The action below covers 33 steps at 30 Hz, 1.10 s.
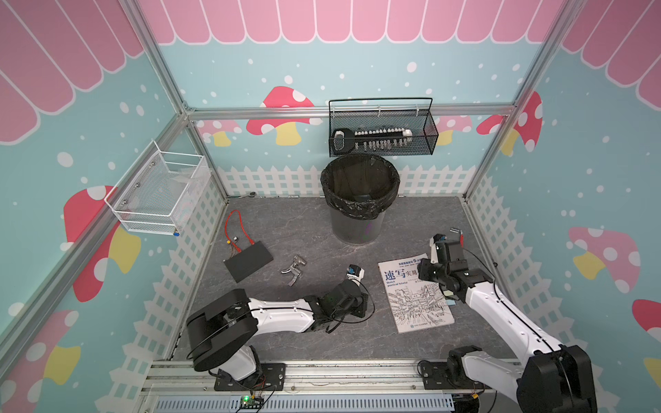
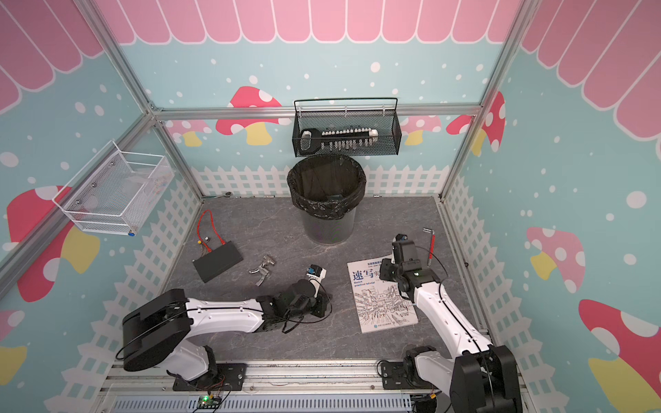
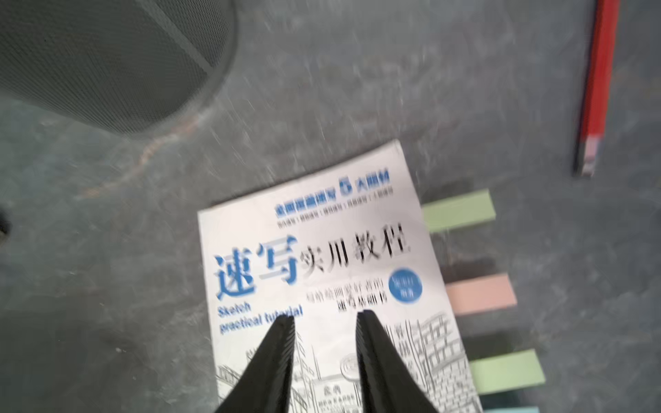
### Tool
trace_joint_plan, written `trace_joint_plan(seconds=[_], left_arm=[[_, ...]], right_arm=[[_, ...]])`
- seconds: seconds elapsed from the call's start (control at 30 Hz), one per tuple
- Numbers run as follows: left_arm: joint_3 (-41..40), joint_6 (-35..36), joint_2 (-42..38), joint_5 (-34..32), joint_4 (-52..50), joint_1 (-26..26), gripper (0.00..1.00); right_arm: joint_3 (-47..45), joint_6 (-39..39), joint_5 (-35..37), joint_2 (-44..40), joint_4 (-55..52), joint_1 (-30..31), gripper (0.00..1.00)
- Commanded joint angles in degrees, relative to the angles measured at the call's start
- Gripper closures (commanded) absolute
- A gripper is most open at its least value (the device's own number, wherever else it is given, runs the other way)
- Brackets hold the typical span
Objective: Peel off the used sticky note
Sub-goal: Move the book to the center of the board.
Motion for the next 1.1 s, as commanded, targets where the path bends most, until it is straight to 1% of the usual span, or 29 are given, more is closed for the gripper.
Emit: trace_joint_plan(seconds=[0.0, 0.07, 0.1, 0.27, 0.43, 0.63, 0.77, 1.07], left_arm=[[5.3, -4.5, 5.1, 3.5, 3.4, -0.2, 1.0], [8.0, -4.9, 8.4, 4.4, 3.8, -0.3, 1.0], [9.4, -4.9, 9.8, 4.7, 3.9, -0.3, 1.0], [12.8, -4.2, 12.3, 2.9, 1.9, -0.3, 1.0], [14.7, -3.7, 14.0, 2.4, -0.2, -0.3, 1.0], [15.6, -3.2, 15.5, 2.3, -0.5, -0.3, 1.0], [16.8, -3.3, 16.9, 2.2, -1.4, -0.1, 1.0], [18.0, -3.6, 18.1, 2.0, -2.6, 0.4, 1.0]], right_arm=[[-2.2, 4.8, 3.4, -1.8, -0.2, -0.7, 0.81], [-2.1, 4.7, 6.4, -1.3, -0.2, -1.7, 0.97], [-1.9, 4.1, 7.4, -0.7, -0.2, -2.9, 1.0], [-0.8, 0.5, 9.4, 2.9, -0.6, -7.8, 1.0], [-0.7, -1.2, 9.9, 7.8, -0.6, -9.5, 1.0], [0.2, -3.2, 12.6, 9.7, -0.2, -12.4, 1.0], [0.1, -4.2, 11.1, 11.5, 1.2, -13.8, 1.0], [-2.1, -5.5, 2.7, 14.3, 5.2, -13.5, 1.0]])
